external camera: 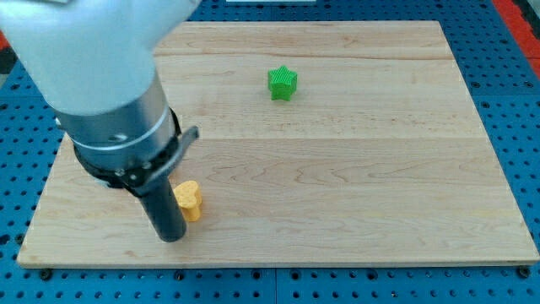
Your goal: Move the yellow blocks near to the blue blocks
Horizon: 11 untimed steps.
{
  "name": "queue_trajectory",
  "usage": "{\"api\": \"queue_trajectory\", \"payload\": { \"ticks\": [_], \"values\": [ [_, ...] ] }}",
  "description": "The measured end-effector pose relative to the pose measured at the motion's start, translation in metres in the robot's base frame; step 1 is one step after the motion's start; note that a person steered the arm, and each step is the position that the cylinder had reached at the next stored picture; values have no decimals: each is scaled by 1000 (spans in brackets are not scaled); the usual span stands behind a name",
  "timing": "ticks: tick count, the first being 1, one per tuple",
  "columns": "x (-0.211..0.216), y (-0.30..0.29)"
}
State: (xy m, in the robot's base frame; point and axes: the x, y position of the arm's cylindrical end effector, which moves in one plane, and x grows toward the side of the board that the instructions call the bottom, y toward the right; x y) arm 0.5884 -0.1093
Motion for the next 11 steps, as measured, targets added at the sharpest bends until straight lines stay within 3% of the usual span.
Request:
{"api": "queue_trajectory", "payload": {
  "ticks": [1,2,4,5,7,9,11],
  "values": [
    [-22,25],
    [-71,1],
    [-102,-36],
    [-137,-68],
    [-199,-75],
    [-124,-53],
    [-221,-116]
  ]
}}
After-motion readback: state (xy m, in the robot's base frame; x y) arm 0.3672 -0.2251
